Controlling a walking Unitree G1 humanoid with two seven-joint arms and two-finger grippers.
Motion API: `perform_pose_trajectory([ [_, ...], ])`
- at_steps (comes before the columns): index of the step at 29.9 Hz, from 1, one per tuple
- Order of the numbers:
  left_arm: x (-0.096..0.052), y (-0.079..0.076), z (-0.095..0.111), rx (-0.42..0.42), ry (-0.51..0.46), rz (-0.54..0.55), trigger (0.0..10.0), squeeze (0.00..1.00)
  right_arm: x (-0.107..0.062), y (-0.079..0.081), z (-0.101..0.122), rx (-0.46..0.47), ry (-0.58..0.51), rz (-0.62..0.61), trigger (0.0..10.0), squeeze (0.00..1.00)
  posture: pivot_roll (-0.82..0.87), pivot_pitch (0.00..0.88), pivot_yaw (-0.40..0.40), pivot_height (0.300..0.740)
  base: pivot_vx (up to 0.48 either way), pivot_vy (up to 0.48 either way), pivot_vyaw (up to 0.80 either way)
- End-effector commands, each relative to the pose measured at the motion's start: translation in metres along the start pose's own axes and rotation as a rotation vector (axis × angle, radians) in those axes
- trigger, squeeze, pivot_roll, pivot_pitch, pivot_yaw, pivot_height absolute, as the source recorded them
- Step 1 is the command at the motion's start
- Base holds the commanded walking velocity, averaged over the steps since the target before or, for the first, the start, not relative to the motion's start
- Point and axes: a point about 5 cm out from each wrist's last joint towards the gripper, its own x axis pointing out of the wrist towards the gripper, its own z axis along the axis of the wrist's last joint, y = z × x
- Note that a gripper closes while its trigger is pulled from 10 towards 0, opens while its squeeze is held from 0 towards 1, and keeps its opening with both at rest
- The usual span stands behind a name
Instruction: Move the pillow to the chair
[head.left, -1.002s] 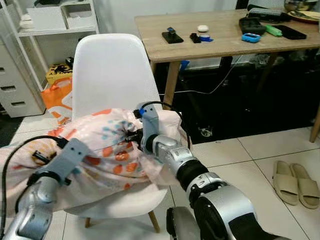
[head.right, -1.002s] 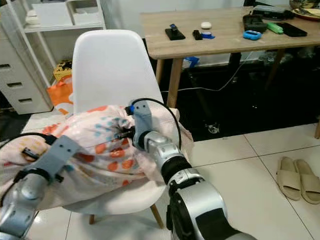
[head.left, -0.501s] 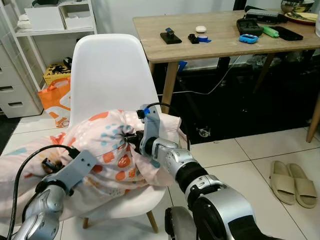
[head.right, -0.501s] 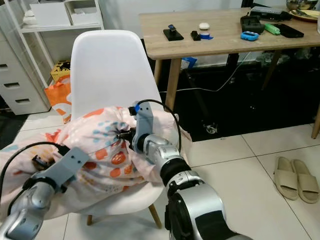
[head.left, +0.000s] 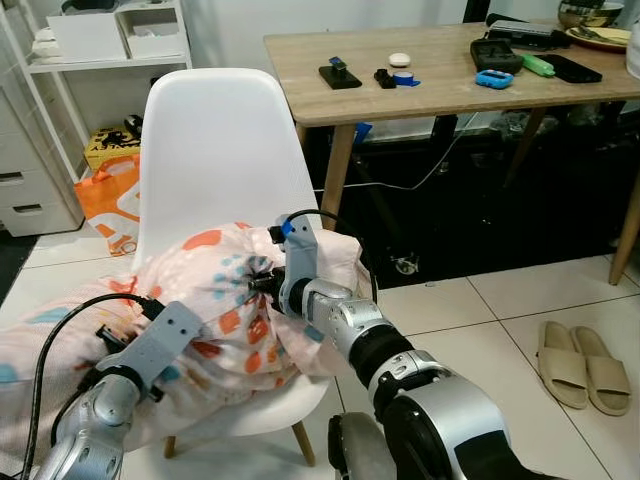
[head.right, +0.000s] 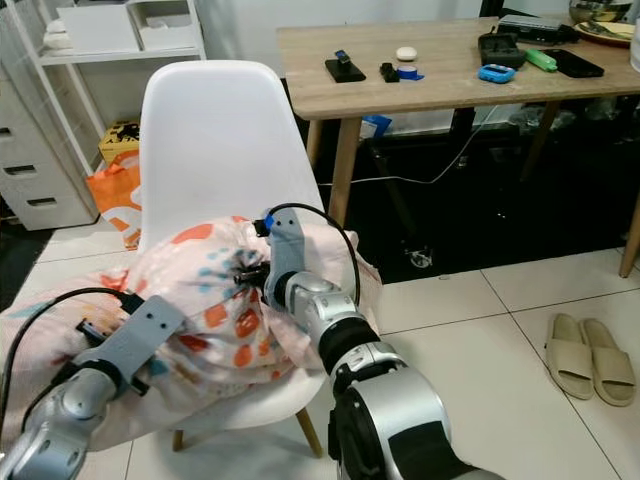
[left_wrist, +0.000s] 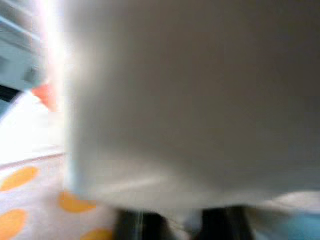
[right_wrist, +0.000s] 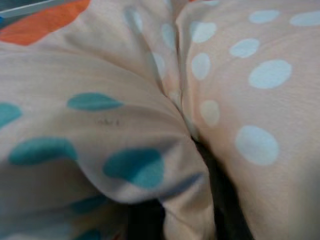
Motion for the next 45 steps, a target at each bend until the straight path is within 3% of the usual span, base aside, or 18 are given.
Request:
perform_pose_trajectory([
  [1, 0.0, -0.016, -0.001, -0.107, 0.011, -0.116, 10.0, 1.0, -0.002, -0.009, -0.033, 0.036, 0.137, -0.048, 10.0, 1.0, -0.15, 0.171, -0.036, 0.501, 0.0, 0.0, 0.0],
  [6, 0.0, -0.015, 0.021, -0.218, -0.09, -0.157, 10.0, 1.0, -0.009, -0.031, -0.02, 0.041, 0.105, -0.137, 10.0, 1.0, -0.15, 0.169, -0.037, 0.501, 0.0, 0.0, 0.0],
  [12, 0.0, -0.011, 0.024, -0.192, -0.098, -0.152, 10.0, 1.0, -0.015, -0.046, -0.005, 0.053, 0.058, -0.195, 10.0, 1.0, -0.16, 0.172, -0.038, 0.501, 0.0, 0.0, 0.0],
  [17, -0.001, 0.0, 0.023, -0.135, -0.083, -0.117, 10.0, 1.0, -0.018, -0.045, 0.029, 0.178, -0.103, -0.106, 10.0, 1.0, -0.16, 0.168, -0.044, 0.501, 0.0, 0.0, 0.0],
  [18, -0.002, 0.004, 0.026, -0.139, -0.092, -0.111, 10.0, 1.0, -0.019, -0.038, 0.048, 0.273, -0.195, -0.002, 10.0, 0.65, -0.16, 0.165, -0.045, 0.501, 0.0, 0.0, 0.0],
  [19, -0.002, 0.004, 0.026, -0.139, -0.092, -0.111, 10.0, 1.0, -0.019, -0.038, 0.048, 0.273, -0.195, -0.002, 10.0, 0.65, -0.16, 0.165, -0.045, 0.501, 0.0, 0.0, 0.0],
  [20, -0.002, 0.003, 0.031, -0.168, -0.115, -0.116, 10.0, 1.0, -0.022, -0.029, 0.067, 0.393, -0.29, 0.128, 10.0, 0.0, -0.16, 0.16, -0.046, 0.501, 0.0, 0.0, 0.0],
  [22, -0.004, 0.0, 0.04, -0.215, -0.16, -0.142, 10.0, 1.0, -0.027, -0.022, 0.085, 0.505, -0.374, 0.254, 10.0, 0.0, -0.16, 0.155, -0.047, 0.501, 0.0, 0.0, 0.0],
  [27, -0.007, -0.013, 0.063, -0.289, -0.262, -0.222, 10.0, 1.0, -0.039, -0.017, 0.115, 0.608, -0.491, 0.41, 10.0, 0.0, -0.16, 0.144, -0.05, 0.501, 0.0, 0.0, 0.0],
  [31, -0.017, -0.027, 0.092, -0.419, -0.398, -0.358, 10.0, 1.0, -0.044, -0.016, 0.127, 0.555, -0.503, 0.427, 10.0, 0.0, -0.17, 0.135, -0.051, 0.501, 0.0, 0.0, 0.0],
  [32, -0.026, -0.029, 0.108, -0.531, -0.487, -0.439, 10.0, 1.0, -0.042, -0.017, 0.123, 0.469, -0.461, 0.388, 10.0, 0.0, -0.17, 0.132, -0.053, 0.501, 0.0, 0.0, 0.0],
  [33, -0.026, -0.029, 0.108, -0.531, -0.487, -0.439, 10.0, 1.0, -0.042, -0.017, 0.123, 0.469, -0.461, 0.388, 10.0, 0.0, -0.17, 0.132, -0.053, 0.501, 0.0, 0.0, 0.0],
  [34, -0.037, -0.027, 0.123, -0.638, -0.587, -0.524, 10.0, 1.0, -0.037, -0.019, 0.109, 0.349, -0.382, 0.32, 10.0, 0.0, -0.17, 0.131, -0.055, 0.501, 0.0, 0.0, 0.0],
  [36, -0.045, -0.023, 0.132, -0.696, -0.654, -0.58, 10.0, 1.0, -0.033, -0.021, 0.098, 0.262, -0.32, 0.275, 10.0, 0.0, -0.17, 0.133, -0.055, 0.501, 0.0, 0.0, 0.0],
  [39, -0.045, -0.023, 0.132, -0.696, -0.654, -0.58, 10.0, 1.0, -0.033, -0.021, 0.098, 0.262, -0.32, 0.275, 10.0, 0.0, -0.17, 0.133, -0.055, 0.501, 0.0, 0.0, 0.0],
  [40, -0.063, -0.015, 0.138, -0.709, -0.734, -0.672, 10.0, 1.0, -0.028, -0.037, 0.058, 0.11, -0.105, 0.154, 10.0, 0.0, -0.17, 0.138, -0.053, 0.501, 0.0, 0.0, 0.0],
  [44, -0.063, -0.015, 0.138, -0.709, -0.734, -0.672, 10.0, 1.0, -0.028, -0.037, 0.058, 0.11, -0.105, 0.154, 10.0, 0.0, -0.17, 0.138, -0.053, 0.501, 0.0, 0.0, 0.0],
  [45, -0.069, -0.013, 0.138, -0.688, -0.743, -0.698, 10.0, 0.57, -0.03, -0.046, 0.042, 0.06, -0.022, 0.11, 10.0, 0.0, -0.17, 0.14, -0.054, 0.501, 0.0, 0.0, 0.0],
])
